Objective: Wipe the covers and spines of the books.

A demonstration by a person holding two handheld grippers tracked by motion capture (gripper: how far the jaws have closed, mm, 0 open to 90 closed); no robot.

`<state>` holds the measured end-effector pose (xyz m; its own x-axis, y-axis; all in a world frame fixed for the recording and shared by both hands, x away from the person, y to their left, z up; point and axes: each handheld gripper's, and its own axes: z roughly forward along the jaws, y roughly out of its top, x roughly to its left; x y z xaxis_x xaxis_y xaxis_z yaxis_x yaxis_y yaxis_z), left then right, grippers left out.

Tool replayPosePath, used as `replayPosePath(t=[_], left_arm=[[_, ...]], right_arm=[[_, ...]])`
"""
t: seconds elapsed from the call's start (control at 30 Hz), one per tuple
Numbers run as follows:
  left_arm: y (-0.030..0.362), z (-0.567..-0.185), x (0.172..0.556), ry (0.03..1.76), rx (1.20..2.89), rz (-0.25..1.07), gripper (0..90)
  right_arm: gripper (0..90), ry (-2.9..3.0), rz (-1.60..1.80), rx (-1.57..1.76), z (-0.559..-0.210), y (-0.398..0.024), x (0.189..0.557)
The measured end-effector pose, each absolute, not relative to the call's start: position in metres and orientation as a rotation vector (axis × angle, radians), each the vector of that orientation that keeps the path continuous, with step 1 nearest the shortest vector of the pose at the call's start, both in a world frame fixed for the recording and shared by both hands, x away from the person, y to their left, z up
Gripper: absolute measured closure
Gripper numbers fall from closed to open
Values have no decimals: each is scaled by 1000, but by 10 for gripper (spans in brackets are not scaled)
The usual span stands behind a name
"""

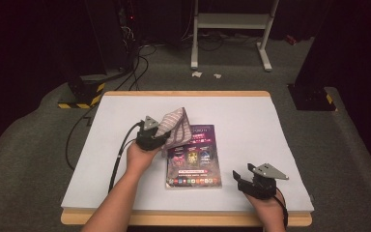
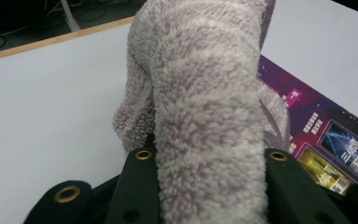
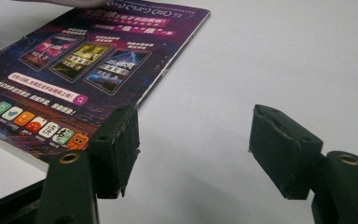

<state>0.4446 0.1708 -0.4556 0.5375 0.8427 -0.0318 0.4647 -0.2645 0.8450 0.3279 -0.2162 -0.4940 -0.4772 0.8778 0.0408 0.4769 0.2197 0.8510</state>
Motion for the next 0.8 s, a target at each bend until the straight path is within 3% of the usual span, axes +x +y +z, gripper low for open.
replayPosePath(t=[0.8], left_arm=[[267, -461, 394, 1210, 1829, 603, 697]], right_arm=[[373, 2034, 1148, 1248, -494, -214, 327]])
